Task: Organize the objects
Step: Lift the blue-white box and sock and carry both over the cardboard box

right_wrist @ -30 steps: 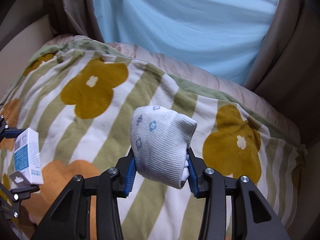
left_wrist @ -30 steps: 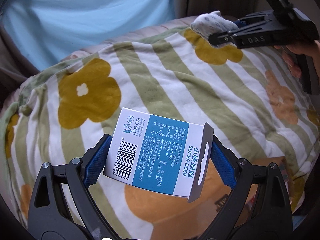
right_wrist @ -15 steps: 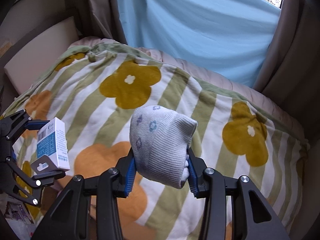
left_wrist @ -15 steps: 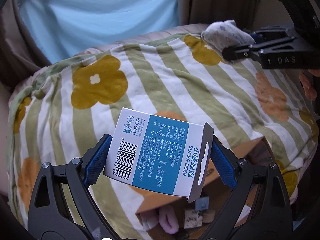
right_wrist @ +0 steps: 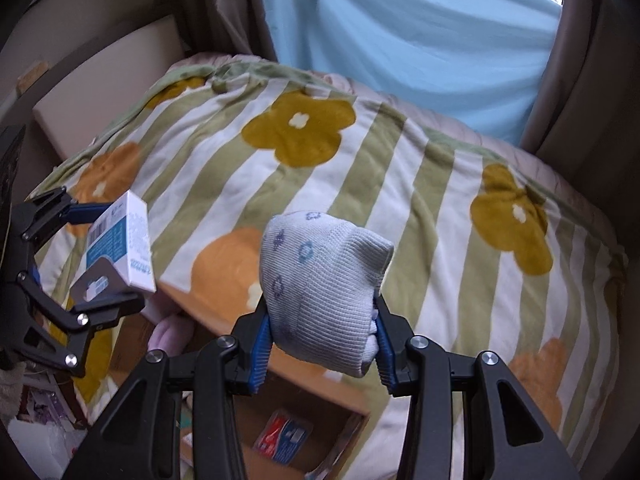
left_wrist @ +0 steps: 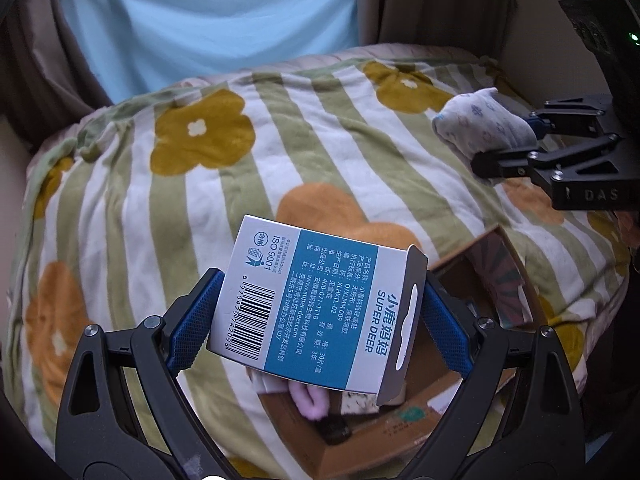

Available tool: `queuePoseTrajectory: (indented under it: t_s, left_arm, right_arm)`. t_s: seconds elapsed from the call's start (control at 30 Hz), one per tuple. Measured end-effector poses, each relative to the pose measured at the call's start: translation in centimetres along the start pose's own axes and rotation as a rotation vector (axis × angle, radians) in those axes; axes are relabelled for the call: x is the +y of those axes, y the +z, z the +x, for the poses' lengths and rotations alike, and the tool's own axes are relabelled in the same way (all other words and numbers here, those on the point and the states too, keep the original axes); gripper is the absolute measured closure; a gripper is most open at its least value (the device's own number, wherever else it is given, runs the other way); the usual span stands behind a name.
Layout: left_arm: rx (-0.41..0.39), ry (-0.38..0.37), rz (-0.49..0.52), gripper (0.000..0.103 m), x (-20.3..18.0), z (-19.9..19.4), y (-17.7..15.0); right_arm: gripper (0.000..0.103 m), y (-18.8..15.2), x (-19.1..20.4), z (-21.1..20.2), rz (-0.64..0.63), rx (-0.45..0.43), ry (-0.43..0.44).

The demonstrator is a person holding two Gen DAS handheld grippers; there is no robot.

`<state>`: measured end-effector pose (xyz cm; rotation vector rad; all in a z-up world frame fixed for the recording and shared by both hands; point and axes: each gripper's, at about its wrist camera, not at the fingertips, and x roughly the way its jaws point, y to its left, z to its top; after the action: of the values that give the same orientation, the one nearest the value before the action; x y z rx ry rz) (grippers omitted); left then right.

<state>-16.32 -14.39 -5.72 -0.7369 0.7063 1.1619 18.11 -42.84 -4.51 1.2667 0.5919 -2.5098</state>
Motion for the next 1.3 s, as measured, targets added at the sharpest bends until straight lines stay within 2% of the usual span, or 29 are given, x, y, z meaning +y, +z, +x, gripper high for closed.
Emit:
queuePoseTrajectory:
  t_s: [0.27,0.7,0.9,1.3]
  left_arm:
    - [0.067,-0.021,-0.007,0.01,-0.9,1.8,-3.8]
    - [0.147,-0.039,-0.02,0.01,-2.0,4.3,-8.3]
    - [0.163,-0.038,-0.031,0.01,-2.1,4.8,-9.3]
    - [0.177,-0.048,-0.021,0.01,-2.6,5.7,-9.6]
  right_arm:
    - [0.063,-4.0,1.7,0.8,0.03,0.054,0.015]
    - [0.063,-9.6,3.1,3.2,0.106,0.158,0.035]
    - [0.063,-11.5,3.6,4.1,0.144,0.19,0.037]
    - [0.063,-12.5,4.1,4.9,0.168,0.214,0.04]
